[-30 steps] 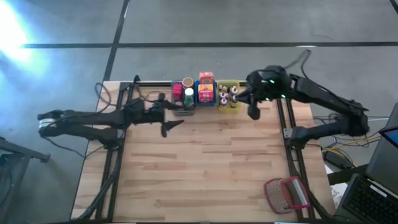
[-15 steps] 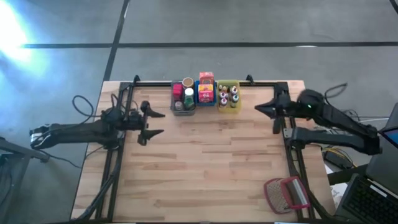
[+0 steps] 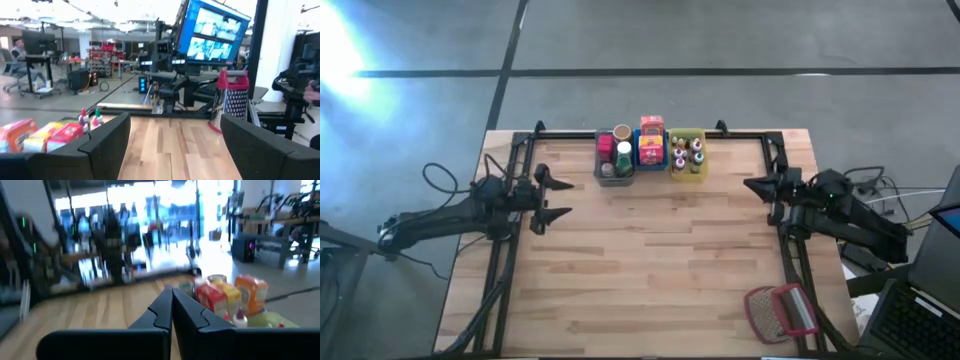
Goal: Pick & Place Kitchen Items
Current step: Return to Home Position
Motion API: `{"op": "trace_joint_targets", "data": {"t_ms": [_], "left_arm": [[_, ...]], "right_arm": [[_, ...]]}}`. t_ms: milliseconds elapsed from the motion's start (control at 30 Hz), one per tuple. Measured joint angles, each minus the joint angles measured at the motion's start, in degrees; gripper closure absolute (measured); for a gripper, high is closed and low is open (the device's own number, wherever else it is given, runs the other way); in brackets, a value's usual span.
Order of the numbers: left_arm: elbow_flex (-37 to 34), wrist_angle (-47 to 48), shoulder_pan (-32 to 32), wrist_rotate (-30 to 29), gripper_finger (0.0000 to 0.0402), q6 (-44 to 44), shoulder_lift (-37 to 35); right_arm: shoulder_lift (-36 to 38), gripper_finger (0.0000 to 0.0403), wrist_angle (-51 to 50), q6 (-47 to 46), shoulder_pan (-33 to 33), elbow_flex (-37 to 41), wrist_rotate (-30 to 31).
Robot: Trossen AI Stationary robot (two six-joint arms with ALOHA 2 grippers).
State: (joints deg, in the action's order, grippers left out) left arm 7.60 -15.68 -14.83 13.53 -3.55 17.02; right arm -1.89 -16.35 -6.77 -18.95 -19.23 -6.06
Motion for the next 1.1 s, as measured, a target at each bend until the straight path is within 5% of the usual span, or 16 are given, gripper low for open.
{"op": "trace_joint_targets", "data": {"t_ms": [133, 233, 833, 1100], "left_arm": [[0.03, 4.54, -0.61, -2.33, 0.0085, -0.96, -2.72], [-0.13, 6.04, -0.89, -4.29, 0.0086, -0.98, -4.54], [-0.46, 22.62, -1.11, -5.47, 0.0085, 0.86, -16.85], [-1.23, 25.64, -1.18, -6.15, 0.0085, 1.54, -16.24]], "right_arm": [[1.83, 0.0394, 12.45, -8.75, 0.36, 5.29, 2.59], [0.05, 0.0394, 17.40, -5.23, 0.76, 8.32, 1.03], [1.50, 0.0394, 16.48, 3.78, 0.97, 16.72, 1.48], [-0.25, 0.0394, 15.46, -3.46, 0.95, 17.95, 1.65]]}}
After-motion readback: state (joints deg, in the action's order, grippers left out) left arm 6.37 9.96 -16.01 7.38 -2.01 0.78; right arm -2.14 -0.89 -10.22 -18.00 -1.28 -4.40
